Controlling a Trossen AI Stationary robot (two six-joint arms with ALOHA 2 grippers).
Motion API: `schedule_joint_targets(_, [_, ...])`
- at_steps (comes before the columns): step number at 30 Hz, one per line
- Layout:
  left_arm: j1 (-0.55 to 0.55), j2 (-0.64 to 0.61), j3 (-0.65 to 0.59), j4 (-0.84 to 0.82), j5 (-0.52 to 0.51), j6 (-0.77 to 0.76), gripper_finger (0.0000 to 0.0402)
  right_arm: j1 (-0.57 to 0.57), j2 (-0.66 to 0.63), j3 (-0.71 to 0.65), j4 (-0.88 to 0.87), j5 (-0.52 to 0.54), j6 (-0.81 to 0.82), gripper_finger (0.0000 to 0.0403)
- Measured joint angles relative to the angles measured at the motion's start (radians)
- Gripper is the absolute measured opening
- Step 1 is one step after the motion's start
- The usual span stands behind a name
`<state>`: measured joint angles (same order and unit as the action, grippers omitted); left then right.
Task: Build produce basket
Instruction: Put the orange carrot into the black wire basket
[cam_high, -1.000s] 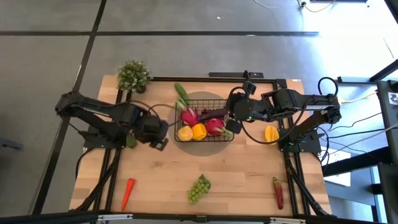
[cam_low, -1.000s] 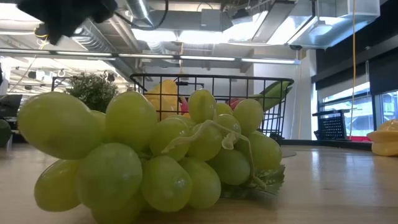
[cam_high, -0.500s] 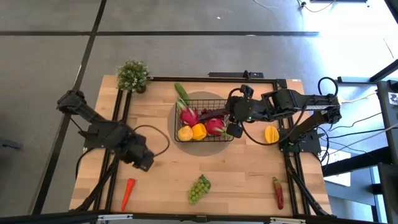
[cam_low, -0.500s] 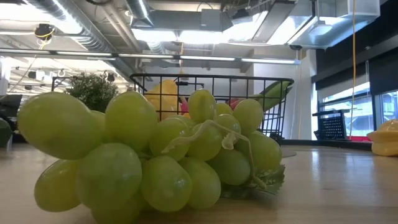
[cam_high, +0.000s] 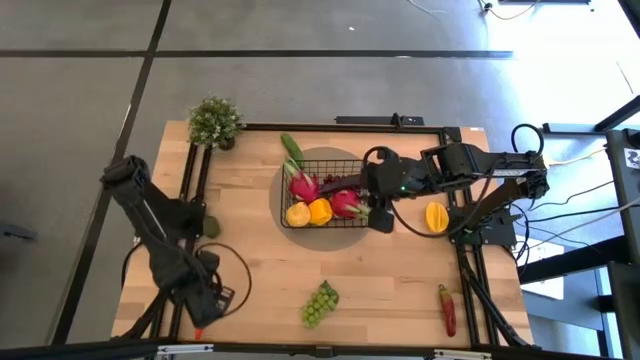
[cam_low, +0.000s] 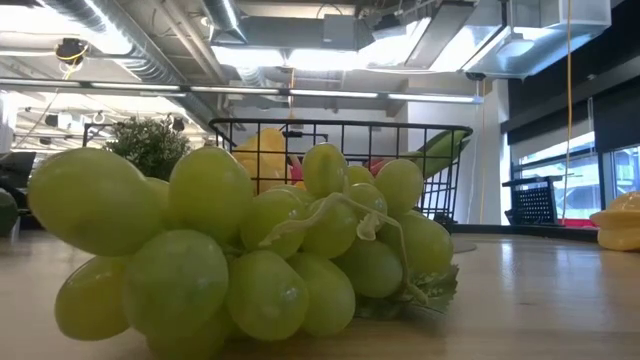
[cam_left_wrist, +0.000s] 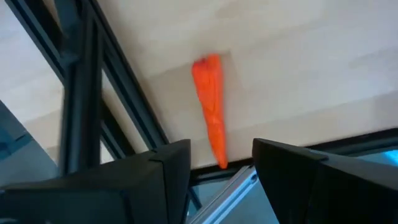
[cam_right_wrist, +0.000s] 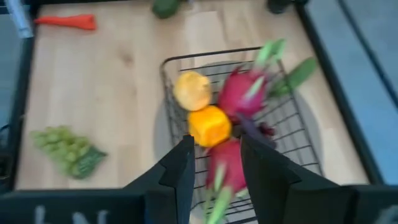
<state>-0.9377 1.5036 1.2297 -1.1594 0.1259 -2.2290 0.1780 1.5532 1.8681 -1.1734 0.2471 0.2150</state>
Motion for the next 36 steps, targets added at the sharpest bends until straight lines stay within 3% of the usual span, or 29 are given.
schedule_joint_targets(12, [-0.088, 0.219, 0.000, 0.208, 0.017, -0.039, 0.0160, 0.000, 0.000, 0.000, 0.004, -0.027, -0.011, 0.0122])
schedule_joint_targets(29, [-0.133, 0.366, 0.000, 0.193, 0.070, -0.064, 0.0160, 0.000, 0.000, 0.000, 0.003, -0.039, -0.010, 0.0122])
schedule_joint_targets(36, [-0.160, 0.379, 0.000, 0.194, 0.047, -0.100, 0.0160, 0.000, 0.000, 0.000, 0.002, -0.039, -0.012, 0.0122])
